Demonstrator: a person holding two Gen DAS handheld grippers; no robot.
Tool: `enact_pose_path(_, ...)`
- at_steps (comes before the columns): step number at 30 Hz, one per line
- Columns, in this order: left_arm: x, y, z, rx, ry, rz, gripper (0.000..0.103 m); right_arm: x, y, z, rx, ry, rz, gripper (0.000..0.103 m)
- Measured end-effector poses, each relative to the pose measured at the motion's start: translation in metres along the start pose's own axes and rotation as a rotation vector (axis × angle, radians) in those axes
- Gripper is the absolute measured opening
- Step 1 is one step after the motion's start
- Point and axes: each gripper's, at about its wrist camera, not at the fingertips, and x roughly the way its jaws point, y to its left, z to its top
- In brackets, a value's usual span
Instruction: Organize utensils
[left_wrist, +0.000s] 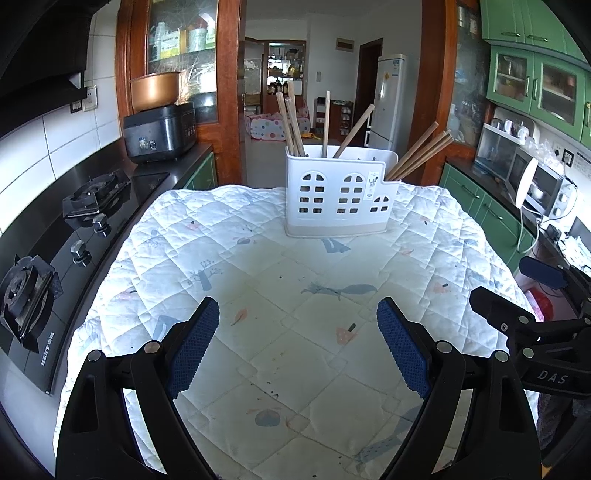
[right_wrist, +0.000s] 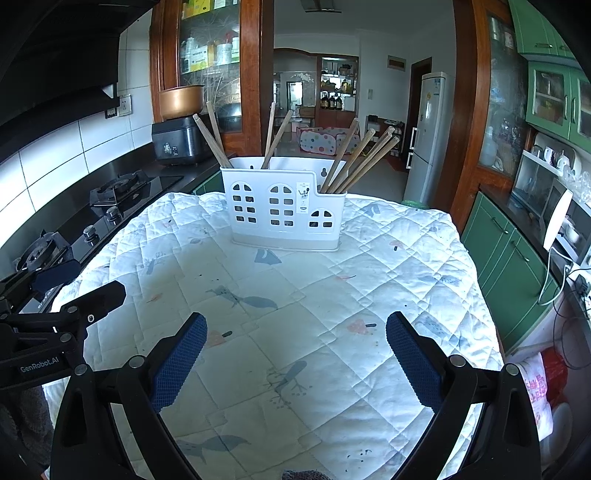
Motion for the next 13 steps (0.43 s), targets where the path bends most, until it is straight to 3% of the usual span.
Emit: enact_pose_path(13, 0.0021, 0.0027, -0.0019, -0.007, 0.011, -0.018, 0.087, -0.0013, 0.0028, -0.0008, 0.004, -0.005, 0.01, 0.094)
